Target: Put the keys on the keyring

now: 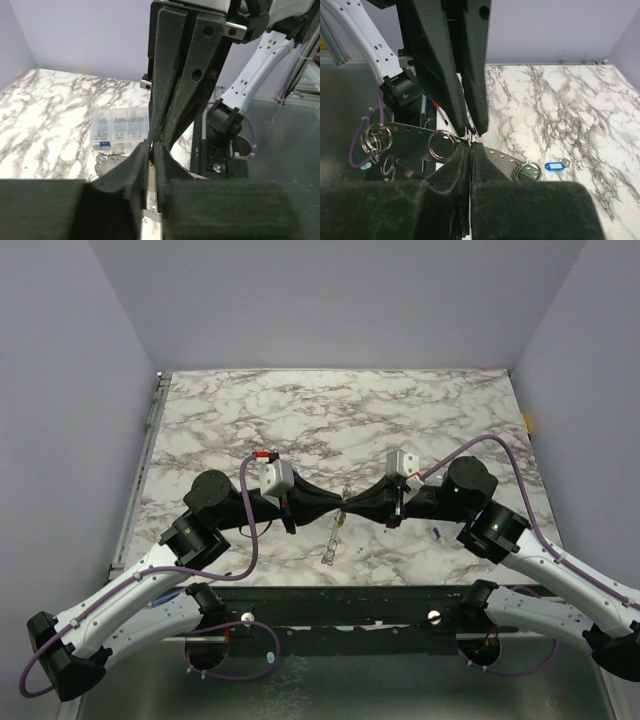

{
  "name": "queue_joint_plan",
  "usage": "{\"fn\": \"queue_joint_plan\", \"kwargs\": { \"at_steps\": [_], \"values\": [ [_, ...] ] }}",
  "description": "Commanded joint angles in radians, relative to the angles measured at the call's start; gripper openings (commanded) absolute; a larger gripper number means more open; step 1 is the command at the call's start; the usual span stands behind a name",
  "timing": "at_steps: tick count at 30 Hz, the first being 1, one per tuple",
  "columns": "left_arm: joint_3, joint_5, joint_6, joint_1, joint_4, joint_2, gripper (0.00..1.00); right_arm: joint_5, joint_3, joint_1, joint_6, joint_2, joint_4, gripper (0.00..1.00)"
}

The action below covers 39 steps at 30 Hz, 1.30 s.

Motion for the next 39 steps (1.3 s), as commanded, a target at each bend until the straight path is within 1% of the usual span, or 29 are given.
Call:
{"fn": "queue_joint_plan", "kwargs": {
  "at_steps": [1, 6, 11, 15, 17, 20, 25, 28, 30, 33, 35, 39],
  "values": [
    [-0.001, -0.025, 0.008, -0.006, -0.005, -0.024, 0.31, 0.057, -0.032, 0.004, -0.105, 0.000, 0.057, 0.01],
    [-0.001, -0.055, 0.024, -0.006, -0.049, -0.048, 0.41, 0.084, -0.133, 0.005, -0.193, -0.054, 0.169, 0.01],
    [-0.001, -0.111, 0.033, -0.006, -0.087, -0.077, 0.64, 0.146, -0.226, 0.007, -0.267, -0.084, 0.281, 0.01],
    [-0.005, -0.209, 0.025, -0.006, -0.130, -0.113, 0.86, 0.222, -0.265, 0.032, -0.348, -0.082, 0.317, 0.01],
    [-0.007, -0.277, 0.016, -0.006, -0.158, -0.122, 0.91, 0.244, -0.300, 0.053, -0.390, -0.088, 0.353, 0.01],
    [-0.001, -0.394, 0.001, -0.006, -0.220, -0.114, 0.92, 0.293, -0.347, 0.094, -0.449, -0.099, 0.411, 0.01],
    [0.022, -0.609, -0.032, -0.005, -0.329, -0.068, 0.92, 0.504, -0.390, 0.228, -0.602, -0.103, 0.446, 0.01],
    [0.038, -0.710, -0.062, -0.006, -0.393, -0.020, 0.92, 0.552, -0.423, 0.276, -0.642, -0.119, 0.487, 0.01],
    [0.056, -0.800, -0.100, -0.005, -0.448, 0.020, 0.91, 0.600, -0.444, 0.318, -0.688, -0.127, 0.512, 0.01],
    [0.117, -0.971, -0.187, -0.002, -0.589, 0.110, 0.91, 0.727, -0.474, 0.406, -0.784, -0.127, 0.555, 0.01],
    [0.146, -1.024, -0.225, 0.001, -0.655, 0.161, 0.90, 0.784, -0.492, 0.450, -0.828, -0.131, 0.578, 0.01],
    [0.157, -1.025, -0.253, 0.016, -0.677, 0.207, 0.90, 0.834, -0.512, 0.501, -0.859, -0.136, 0.592, 0.01]
  ]
}}
